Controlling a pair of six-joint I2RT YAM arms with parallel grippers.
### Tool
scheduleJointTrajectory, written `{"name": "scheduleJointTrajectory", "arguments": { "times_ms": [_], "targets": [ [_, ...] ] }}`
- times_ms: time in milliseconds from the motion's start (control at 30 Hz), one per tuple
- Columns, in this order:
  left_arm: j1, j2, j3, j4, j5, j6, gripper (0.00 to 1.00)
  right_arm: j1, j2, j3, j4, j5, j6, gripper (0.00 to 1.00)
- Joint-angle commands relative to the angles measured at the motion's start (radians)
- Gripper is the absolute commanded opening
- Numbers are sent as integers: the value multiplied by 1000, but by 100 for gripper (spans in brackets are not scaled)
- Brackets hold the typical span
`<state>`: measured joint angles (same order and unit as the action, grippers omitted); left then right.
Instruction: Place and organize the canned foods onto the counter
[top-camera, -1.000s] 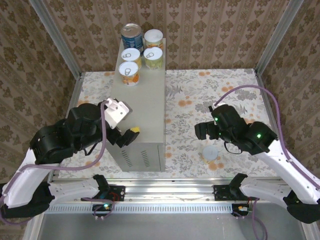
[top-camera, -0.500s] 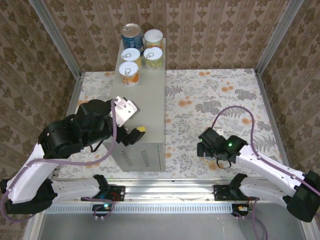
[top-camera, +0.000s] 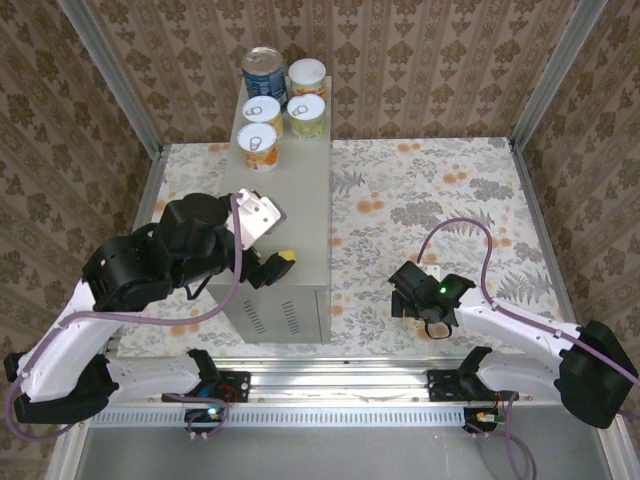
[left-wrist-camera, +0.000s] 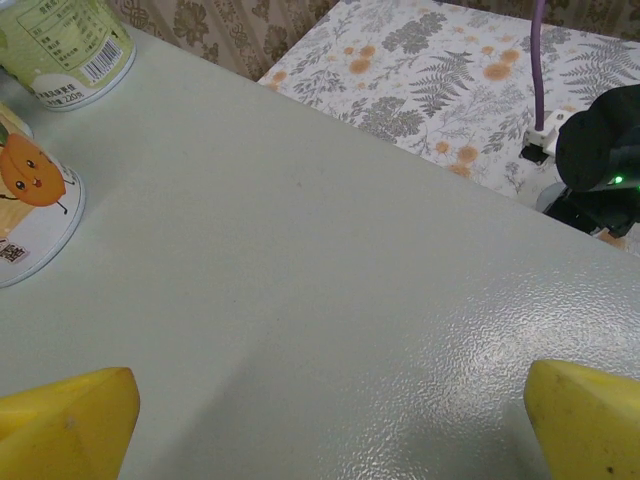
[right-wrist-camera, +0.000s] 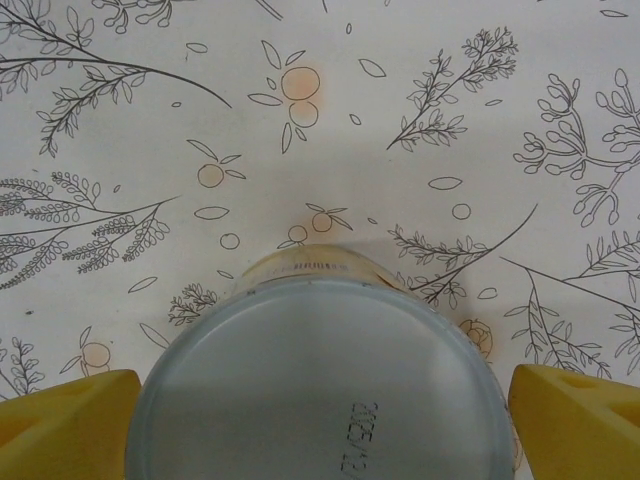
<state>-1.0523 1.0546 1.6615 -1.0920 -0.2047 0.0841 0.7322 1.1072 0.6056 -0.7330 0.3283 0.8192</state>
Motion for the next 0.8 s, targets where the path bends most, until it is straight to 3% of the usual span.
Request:
{"name": "scheduleJointTrajectory", "arguments": {
  "times_ms": [0,233,433,600,767],
  "targets": [
    [0,2,33,0,14,23,100,3,7,-6,27,4,20,92],
    [0,10,41,0,14,20,100,4,-61,59,-32,15,-28,74],
    [-1,18,47,-1,20,18,100,-5,-152,165,-77,-7,-108,72],
    [-2,15,64,-8,28,15,100,-15,-256,300,25,-171,-246,71],
    [-2,7,56,-5,54,2,100,-27,-224,530,36,-359,-342,71]
  ]
}}
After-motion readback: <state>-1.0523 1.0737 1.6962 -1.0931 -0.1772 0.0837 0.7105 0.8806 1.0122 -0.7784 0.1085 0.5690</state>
